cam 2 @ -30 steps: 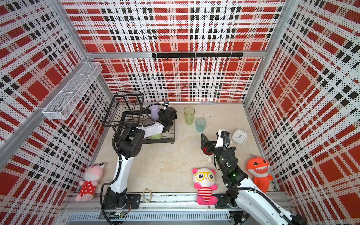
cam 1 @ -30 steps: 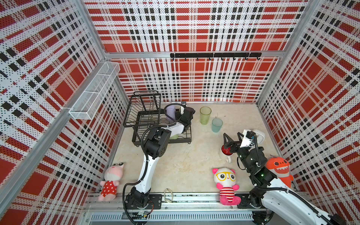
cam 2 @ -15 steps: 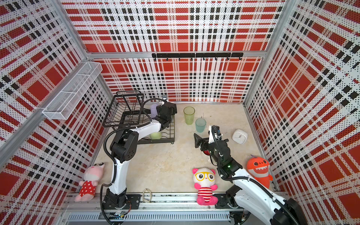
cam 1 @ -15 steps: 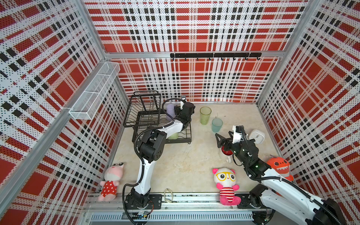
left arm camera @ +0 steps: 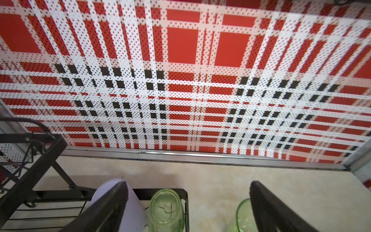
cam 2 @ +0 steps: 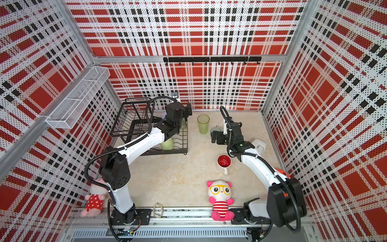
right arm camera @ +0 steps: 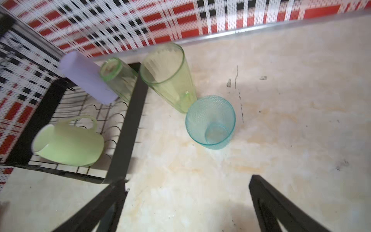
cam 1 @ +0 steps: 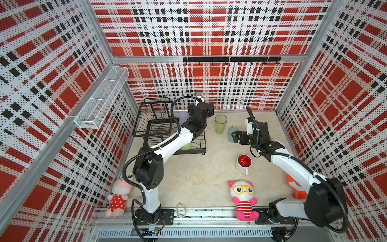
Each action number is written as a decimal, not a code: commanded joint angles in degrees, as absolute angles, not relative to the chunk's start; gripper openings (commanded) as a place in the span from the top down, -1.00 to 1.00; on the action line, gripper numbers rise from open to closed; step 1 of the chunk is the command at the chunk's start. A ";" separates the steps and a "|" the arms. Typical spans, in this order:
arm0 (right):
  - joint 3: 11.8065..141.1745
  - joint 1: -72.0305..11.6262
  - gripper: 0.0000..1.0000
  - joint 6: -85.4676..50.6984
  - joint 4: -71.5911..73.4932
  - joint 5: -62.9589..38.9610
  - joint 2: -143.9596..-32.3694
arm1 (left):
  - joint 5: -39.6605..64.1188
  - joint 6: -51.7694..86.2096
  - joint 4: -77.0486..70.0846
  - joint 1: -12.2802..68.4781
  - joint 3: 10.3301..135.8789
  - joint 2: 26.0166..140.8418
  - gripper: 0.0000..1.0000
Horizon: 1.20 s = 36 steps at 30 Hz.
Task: Load cups into a dish rack
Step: Place the cup upside down at the dish rack, then pick up the cup from the top-center of the table.
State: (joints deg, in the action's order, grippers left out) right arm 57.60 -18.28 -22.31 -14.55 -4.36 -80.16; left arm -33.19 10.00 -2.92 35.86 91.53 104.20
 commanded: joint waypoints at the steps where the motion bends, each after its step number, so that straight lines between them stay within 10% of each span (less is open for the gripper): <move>1: 62.31 -17.60 -1.00 -20.31 -25.41 -5.01 -84.66 | -29.15 10.21 0.29 36.30 90.58 98.71 -0.96; 16: 82.19 -11.93 -0.78 -25.26 -34.10 -3.80 -101.11 | -3.69 12.05 -0.72 33.99 77.11 83.57 -0.97; 28: 87.44 -13.69 0.05 -25.51 -37.27 1.01 -110.99 | -7.67 11.60 2.28 33.62 71.70 80.04 -0.96; 33: 89.26 -13.80 1.00 -23.83 -39.17 -0.47 -111.94 | -9.30 12.04 2.55 34.11 72.16 81.41 -0.96; 36: 90.00 -14.11 1.00 -23.26 -41.37 -1.26 -111.83 | -11.27 11.25 3.32 35.52 73.38 82.84 -0.96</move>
